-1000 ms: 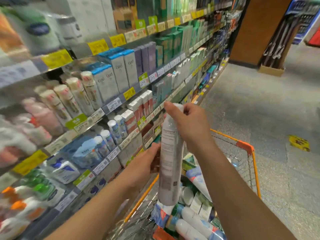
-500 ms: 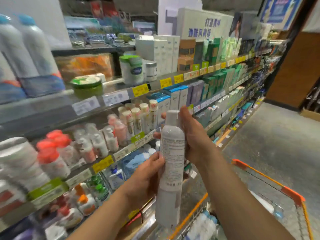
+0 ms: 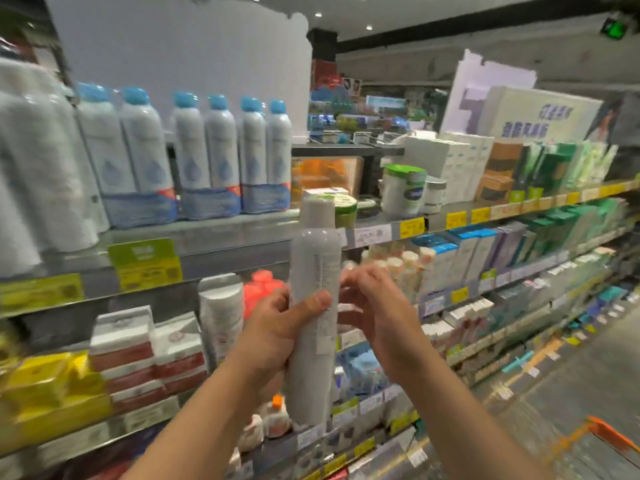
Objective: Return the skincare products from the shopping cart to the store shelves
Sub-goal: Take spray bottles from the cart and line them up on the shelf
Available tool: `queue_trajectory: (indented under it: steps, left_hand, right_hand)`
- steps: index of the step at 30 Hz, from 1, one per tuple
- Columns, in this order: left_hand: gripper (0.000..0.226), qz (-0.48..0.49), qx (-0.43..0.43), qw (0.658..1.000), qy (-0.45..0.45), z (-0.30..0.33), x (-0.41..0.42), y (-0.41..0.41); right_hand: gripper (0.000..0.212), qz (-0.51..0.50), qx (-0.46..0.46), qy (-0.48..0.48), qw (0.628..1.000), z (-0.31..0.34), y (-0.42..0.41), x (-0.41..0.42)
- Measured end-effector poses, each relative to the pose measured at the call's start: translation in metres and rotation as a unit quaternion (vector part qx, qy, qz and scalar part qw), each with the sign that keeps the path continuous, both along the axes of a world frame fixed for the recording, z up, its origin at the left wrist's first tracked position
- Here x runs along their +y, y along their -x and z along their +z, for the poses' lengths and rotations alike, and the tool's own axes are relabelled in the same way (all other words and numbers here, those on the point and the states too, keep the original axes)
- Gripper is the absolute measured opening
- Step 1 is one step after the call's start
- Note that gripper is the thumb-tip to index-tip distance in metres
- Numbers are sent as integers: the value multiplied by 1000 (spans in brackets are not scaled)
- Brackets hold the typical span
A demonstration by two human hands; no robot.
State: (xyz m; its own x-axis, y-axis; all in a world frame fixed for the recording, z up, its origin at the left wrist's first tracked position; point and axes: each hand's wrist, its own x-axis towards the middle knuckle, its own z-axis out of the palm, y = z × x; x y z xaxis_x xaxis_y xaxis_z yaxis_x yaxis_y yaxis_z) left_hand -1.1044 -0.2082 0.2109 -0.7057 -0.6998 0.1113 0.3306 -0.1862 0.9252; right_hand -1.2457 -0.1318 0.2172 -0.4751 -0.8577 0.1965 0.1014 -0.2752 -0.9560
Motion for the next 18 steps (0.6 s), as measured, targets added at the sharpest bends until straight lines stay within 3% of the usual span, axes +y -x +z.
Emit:
queue_trajectory:
  steps: [2,9,11,15,18]
  left_hand:
    - [24,45,18,999,6,14,-12,-18]
    - [50,142,48,988,41,54,-40,-74]
    - [51,164,54,983,56,60,-45,-88]
    - [48,217,38,971,92,71,-58,-119]
    - [61,231,5,966,112,78,-71,-143]
  right_hand:
    - [44,17,29,-4,999,-6,-19,-13]
    - [50,114,204,3,972,-3,-79,-49]
    - [61,107,245,15,963,1,-95,-62]
    - [65,110,260,38,959,10,-129,-87]
    - [61,116,259,60,957,19,-150,-104]
